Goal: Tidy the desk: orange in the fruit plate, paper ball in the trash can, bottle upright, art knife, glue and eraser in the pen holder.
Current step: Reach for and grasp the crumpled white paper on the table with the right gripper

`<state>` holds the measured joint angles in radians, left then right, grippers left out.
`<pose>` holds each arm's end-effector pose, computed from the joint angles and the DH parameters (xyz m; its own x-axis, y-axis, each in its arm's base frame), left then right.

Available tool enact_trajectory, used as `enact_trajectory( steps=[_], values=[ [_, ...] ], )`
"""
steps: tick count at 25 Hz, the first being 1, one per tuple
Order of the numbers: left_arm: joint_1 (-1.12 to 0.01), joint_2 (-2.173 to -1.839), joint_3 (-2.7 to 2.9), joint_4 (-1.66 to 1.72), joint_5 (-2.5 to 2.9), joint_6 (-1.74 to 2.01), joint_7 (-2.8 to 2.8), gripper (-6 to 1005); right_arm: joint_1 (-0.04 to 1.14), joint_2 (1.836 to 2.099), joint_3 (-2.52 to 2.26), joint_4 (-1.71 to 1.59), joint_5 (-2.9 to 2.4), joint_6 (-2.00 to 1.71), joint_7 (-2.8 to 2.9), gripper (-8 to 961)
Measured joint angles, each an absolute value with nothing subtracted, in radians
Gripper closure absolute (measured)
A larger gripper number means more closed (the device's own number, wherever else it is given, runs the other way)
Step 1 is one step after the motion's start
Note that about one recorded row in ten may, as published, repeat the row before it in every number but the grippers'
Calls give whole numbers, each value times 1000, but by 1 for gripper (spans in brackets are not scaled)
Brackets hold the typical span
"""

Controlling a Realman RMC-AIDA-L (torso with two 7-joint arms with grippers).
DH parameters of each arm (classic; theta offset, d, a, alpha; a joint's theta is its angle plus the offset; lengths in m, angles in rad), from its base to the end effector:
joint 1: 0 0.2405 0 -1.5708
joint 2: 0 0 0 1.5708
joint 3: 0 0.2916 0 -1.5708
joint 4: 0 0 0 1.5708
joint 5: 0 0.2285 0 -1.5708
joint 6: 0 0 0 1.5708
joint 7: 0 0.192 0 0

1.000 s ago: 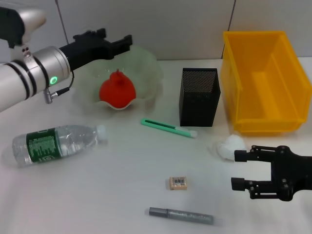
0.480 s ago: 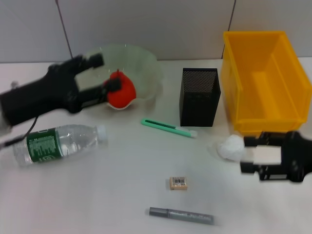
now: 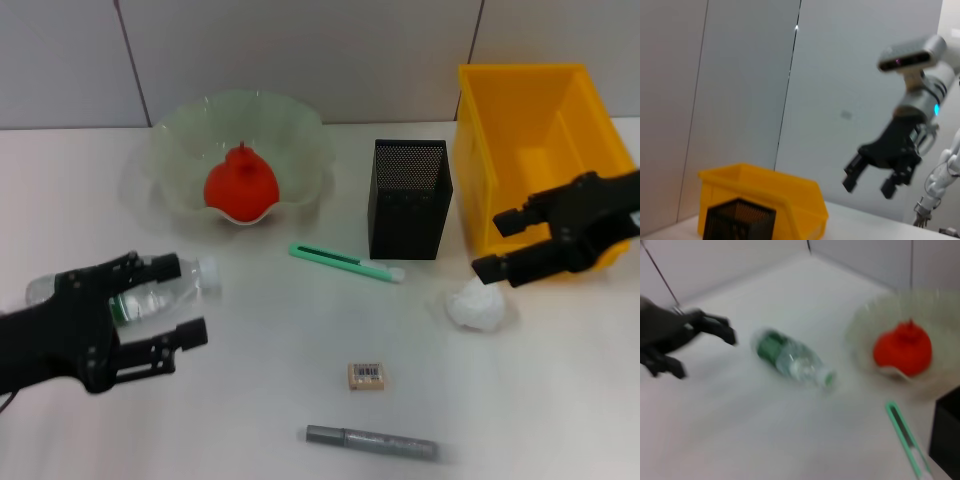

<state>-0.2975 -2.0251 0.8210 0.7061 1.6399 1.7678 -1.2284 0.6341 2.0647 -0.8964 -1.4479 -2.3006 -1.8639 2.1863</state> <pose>-0.2955 0.3117 -0.0086 0.7053 0.1698 0.6883 0.3796 -0.9105 -0.1643 0.1815 0.3916 0.0265 0.8856 -0.4580 -0.0771 -0.4635 -0.8611 -0.2088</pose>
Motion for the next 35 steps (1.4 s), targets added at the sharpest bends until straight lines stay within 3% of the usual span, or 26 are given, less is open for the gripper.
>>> enact_trajectory(
  steps=[4,7,11,35],
  values=[
    [-260,-2023,815,701,1660,1780,-1218,154,756,2053,-1032,-1458,-2496,-1883,2385,196],
    [-253,-2022,812,701,1661,1787,-1213,155,846,2067,-1130,-1421,-2651,-1898,2517,196],
    [-253,-2022,812,701,1661,1787,-1213,156,877,2077,-1222,-1369,-2744,-1889,2603,196],
    [-243,-2018,811,663,1661,1767,-1131,162,796,2084,-1376,-1096,-2740,-1516,2795,196]
  ],
)
